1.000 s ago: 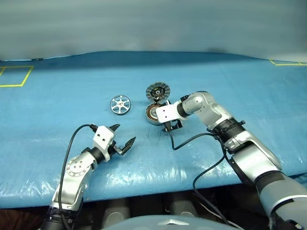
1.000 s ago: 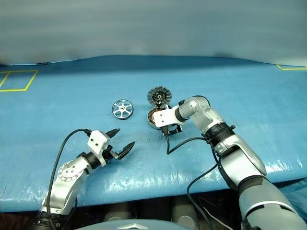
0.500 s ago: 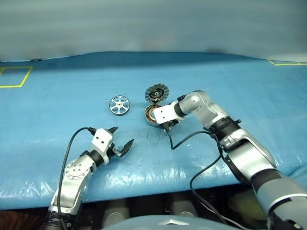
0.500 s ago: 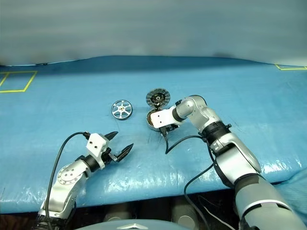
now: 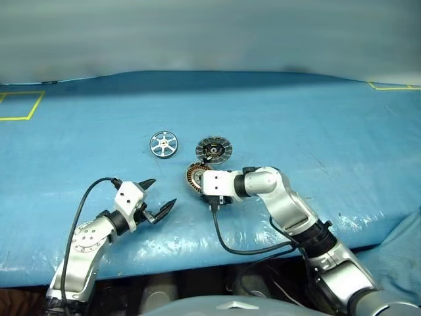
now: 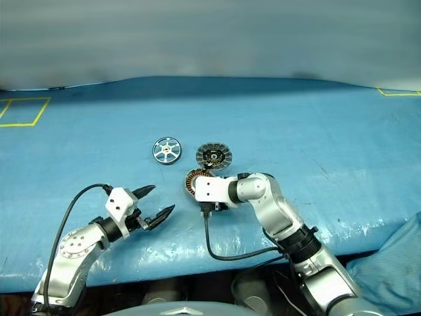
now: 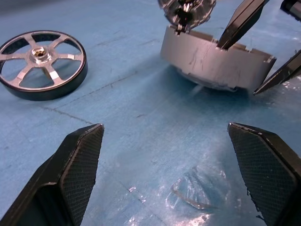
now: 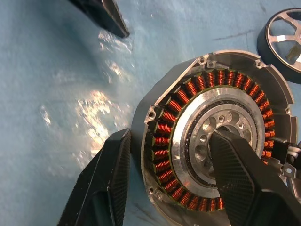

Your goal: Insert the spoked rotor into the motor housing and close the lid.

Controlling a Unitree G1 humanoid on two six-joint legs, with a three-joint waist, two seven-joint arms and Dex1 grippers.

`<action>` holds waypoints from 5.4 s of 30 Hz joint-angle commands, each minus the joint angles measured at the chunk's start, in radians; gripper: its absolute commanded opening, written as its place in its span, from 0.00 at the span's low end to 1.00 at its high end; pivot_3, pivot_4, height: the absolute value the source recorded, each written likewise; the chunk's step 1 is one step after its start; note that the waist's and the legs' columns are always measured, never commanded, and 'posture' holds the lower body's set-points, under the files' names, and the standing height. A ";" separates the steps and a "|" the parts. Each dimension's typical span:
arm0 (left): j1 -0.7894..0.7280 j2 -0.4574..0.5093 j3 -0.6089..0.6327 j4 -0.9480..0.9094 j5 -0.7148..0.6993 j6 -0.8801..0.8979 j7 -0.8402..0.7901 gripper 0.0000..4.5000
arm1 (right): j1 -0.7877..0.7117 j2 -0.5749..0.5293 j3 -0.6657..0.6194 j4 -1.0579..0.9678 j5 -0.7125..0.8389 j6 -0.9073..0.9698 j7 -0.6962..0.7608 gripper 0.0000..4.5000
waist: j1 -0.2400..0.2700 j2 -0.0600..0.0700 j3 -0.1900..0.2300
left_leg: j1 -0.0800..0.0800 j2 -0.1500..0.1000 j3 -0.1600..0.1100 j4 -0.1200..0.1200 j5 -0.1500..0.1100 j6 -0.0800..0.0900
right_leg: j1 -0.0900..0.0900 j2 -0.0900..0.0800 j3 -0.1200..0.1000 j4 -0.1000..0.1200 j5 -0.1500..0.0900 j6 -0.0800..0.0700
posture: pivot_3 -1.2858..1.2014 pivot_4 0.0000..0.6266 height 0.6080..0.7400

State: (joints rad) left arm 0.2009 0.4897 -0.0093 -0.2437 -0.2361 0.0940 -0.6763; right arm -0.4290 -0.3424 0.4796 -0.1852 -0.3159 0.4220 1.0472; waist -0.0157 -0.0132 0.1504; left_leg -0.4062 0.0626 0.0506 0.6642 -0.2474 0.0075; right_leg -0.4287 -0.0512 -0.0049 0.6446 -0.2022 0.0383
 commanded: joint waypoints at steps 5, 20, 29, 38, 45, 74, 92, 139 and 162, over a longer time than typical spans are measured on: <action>0.034 0.021 0.023 -0.046 0.001 -0.037 -0.011 1.00 | 0.011 0.048 0.017 -0.158 0.035 0.169 -0.066 0.50 | 0.004 0.000 0.000 | 0.000 0.000 0.000 0.000 0.000 0.000 | 0.000 0.000 0.000 0.000 0.000 0.000 | 0.52 0.24 1.00; 0.030 0.020 0.014 -0.053 0.017 -0.027 0.010 1.00 | 0.007 0.031 0.103 -0.146 0.061 0.239 -0.129 0.66 | 0.003 0.000 0.000 | -0.002 0.000 -0.001 0.000 0.000 0.000 | -0.002 0.000 -0.001 0.000 -0.002 0.003 | 0.52 0.24 1.00; 0.026 0.024 0.016 -0.054 0.023 -0.026 0.009 1.00 | 0.043 0.101 -0.015 -0.254 0.254 0.306 -0.150 1.00 | 0.003 -0.001 0.000 | -0.002 0.000 -0.001 0.000 0.000 0.000 | -0.002 0.000 -0.001 0.000 -0.002 0.003 | 0.52 0.24 1.00; 0.058 0.055 0.037 -0.070 0.010 -0.035 -0.023 1.00 | 0.167 0.064 -0.247 -0.345 0.488 0.277 -0.169 1.00 | 0.004 -0.001 0.000 | -0.003 0.000 -0.001 -0.001 0.000 0.000 | -0.001 -0.001 -0.001 -0.001 -0.002 0.003 | 0.52 0.24 1.00; 0.109 0.099 0.046 -0.065 0.021 -0.089 -0.085 1.00 | 0.346 -0.016 -0.386 -0.287 0.596 0.072 -0.142 1.00 | 0.002 -0.001 0.000 | -0.002 0.000 -0.001 -0.001 0.000 0.000 | -0.001 -0.001 -0.002 -0.001 -0.003 0.004 | 0.52 0.24 1.00; 0.150 0.077 0.009 0.165 0.108 -0.214 -0.079 0.66 | 0.426 -0.105 -0.378 -0.132 0.696 0.000 -0.135 1.00 | 0.005 -0.001 -0.001 | 0.000 0.000 -0.001 -0.001 0.000 0.000 | 0.000 -0.002 -0.002 -0.001 -0.003 0.004 | 0.52 0.24 1.00; 0.161 0.073 0.011 0.190 0.139 -0.212 -0.002 0.33 | 0.435 -0.145 -0.300 0.027 0.644 -0.116 -0.069 1.00 | 0.005 0.001 -0.003 | 0.007 0.000 0.000 -0.002 0.000 0.000 | 0.000 -0.002 -0.001 -0.001 -0.003 0.004 | 0.52 0.24 1.00; -0.242 0.007 -0.104 0.176 0.007 -0.089 -0.144 0.14 | 0.378 -0.066 -0.321 0.078 0.631 -0.201 -0.137 1.00 | 0.006 -0.004 -0.001 | 0.001 -0.001 -0.001 -0.002 0.000 0.000 | 0.001 0.000 -0.001 -0.001 -0.003 0.004 | 0.52 0.24 1.00; -0.309 -0.016 -0.176 0.233 0.147 -0.098 -0.122 0.14 | 0.389 -0.070 -0.324 0.061 0.640 -0.186 -0.155 1.00 | 0.007 -0.004 -0.001 | 0.001 -0.001 -0.001 -0.001 0.000 0.000 | 0.001 0.000 0.000 -0.001 -0.003 0.004 | 0.52 0.24 1.00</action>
State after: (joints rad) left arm -0.0977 0.4752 -0.1809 -0.0248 -0.0994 0.0089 -0.8063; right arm -0.0374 -0.4148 0.1694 -0.0878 0.3034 0.2447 0.8917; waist -0.0091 -0.0169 0.1493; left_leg -0.4053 0.0617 0.0494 0.6631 -0.2478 0.0077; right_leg -0.4271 -0.0512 -0.0052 0.6436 -0.2052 0.0426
